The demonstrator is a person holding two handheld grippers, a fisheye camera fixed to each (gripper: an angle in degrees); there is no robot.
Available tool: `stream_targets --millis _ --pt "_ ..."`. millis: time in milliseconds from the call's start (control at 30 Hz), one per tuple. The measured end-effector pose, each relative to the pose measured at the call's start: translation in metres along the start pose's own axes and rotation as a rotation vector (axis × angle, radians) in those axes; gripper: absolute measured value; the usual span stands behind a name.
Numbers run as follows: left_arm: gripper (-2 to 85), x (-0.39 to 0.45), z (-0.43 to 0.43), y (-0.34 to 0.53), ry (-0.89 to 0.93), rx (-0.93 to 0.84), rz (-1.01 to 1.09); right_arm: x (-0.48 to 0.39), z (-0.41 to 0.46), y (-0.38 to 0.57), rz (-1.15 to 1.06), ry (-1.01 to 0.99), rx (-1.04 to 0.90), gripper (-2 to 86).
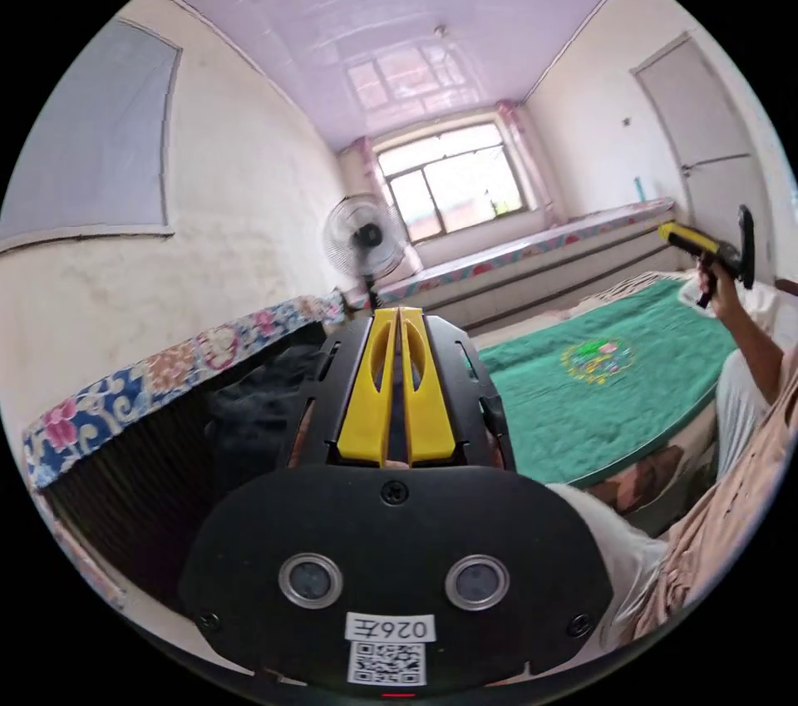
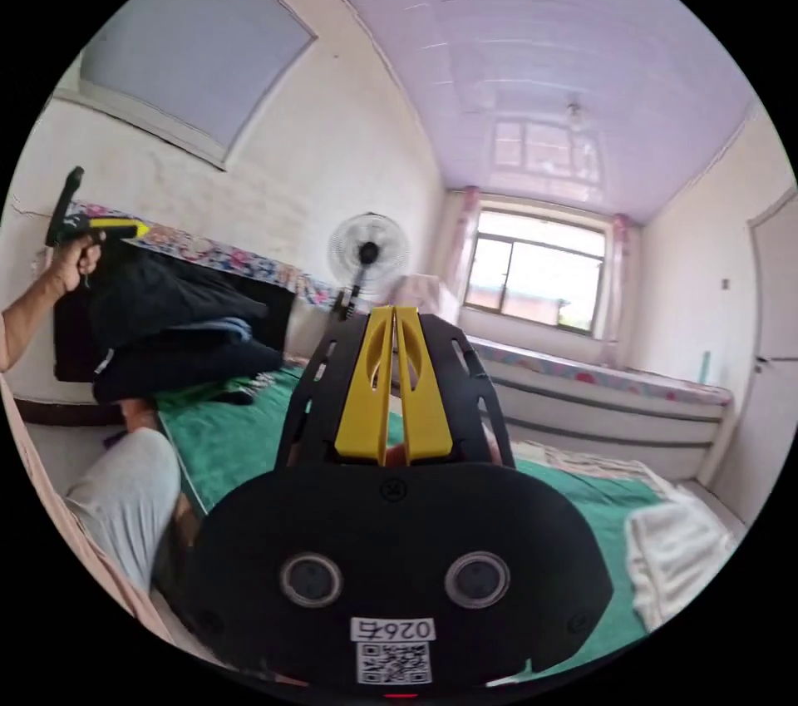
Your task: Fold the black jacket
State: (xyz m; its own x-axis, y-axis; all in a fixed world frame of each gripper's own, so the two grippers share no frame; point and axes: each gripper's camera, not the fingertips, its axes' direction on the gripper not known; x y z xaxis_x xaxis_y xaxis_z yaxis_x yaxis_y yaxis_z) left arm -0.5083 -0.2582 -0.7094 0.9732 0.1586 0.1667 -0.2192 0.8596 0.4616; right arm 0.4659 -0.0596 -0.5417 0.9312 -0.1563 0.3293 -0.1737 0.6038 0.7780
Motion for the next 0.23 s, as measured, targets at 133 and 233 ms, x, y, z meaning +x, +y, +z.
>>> stream_targets --millis 133,233 --pt "-1.0 0.097 0.065 -0.008 0.279 0.093 0.034 0.067 -0.085 0.079 0.127 0.182 -0.193 -1.0" --pt "-1.0 0.195 0.146 -0.014 0.555 0.067 0.064 0.118 -0.136 0.145 0.283 0.298 -0.373 -1.0"
